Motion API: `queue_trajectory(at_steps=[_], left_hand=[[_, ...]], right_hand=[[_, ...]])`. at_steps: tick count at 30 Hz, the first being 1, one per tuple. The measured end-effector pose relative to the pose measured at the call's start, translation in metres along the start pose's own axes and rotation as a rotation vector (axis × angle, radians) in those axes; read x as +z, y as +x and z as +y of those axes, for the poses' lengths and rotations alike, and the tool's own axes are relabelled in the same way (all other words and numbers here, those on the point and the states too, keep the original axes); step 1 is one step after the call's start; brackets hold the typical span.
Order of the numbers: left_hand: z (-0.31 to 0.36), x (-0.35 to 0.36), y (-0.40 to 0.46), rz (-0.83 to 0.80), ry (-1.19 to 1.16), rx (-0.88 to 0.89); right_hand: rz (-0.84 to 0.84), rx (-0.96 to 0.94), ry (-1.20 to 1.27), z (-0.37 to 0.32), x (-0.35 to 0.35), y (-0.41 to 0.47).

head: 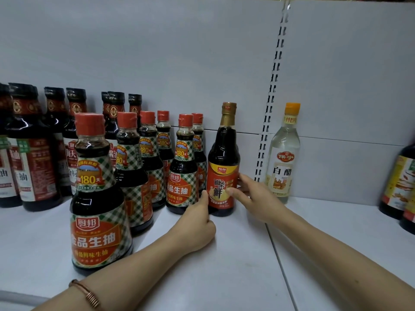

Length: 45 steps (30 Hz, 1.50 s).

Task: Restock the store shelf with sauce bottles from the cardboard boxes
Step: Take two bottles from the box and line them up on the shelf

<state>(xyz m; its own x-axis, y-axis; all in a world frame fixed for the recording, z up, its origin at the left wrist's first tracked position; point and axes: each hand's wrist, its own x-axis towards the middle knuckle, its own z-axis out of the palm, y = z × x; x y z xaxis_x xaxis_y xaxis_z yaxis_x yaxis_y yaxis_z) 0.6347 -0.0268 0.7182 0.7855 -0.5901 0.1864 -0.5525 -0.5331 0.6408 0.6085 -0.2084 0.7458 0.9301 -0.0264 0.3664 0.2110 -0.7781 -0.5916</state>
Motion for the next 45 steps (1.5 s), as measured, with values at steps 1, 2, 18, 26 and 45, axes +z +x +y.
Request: queue_trajectory(at_steps=[1, 2, 18, 26, 45], left_hand=[[0.000, 0.000, 0.000, -0.002, 0.000, -0.002], [0.001, 0.000, -0.001, -0.003, 0.003, -0.003], [0.015, -0.019, -0.021, -0.004, 0.219, 0.031], [0.042, -0.043, -0.114, 0.141, 0.119, 0.167], [-0.116, -0.174, -0.568, 0.740, -0.089, -0.404]], right_hand=[[0.000, 0.002, 0.007, 0.001, 0.000, 0.000], [0.001, 0.004, 0.014, 0.001, 0.001, -0.001], [-0.060, 0.185, -0.061, -0.022, -0.001, -0.010], [-0.084, -0.039, -0.245, -0.099, 0.004, -0.086], [-0.587, -0.432, 0.421, -0.426, 0.287, -0.235]])
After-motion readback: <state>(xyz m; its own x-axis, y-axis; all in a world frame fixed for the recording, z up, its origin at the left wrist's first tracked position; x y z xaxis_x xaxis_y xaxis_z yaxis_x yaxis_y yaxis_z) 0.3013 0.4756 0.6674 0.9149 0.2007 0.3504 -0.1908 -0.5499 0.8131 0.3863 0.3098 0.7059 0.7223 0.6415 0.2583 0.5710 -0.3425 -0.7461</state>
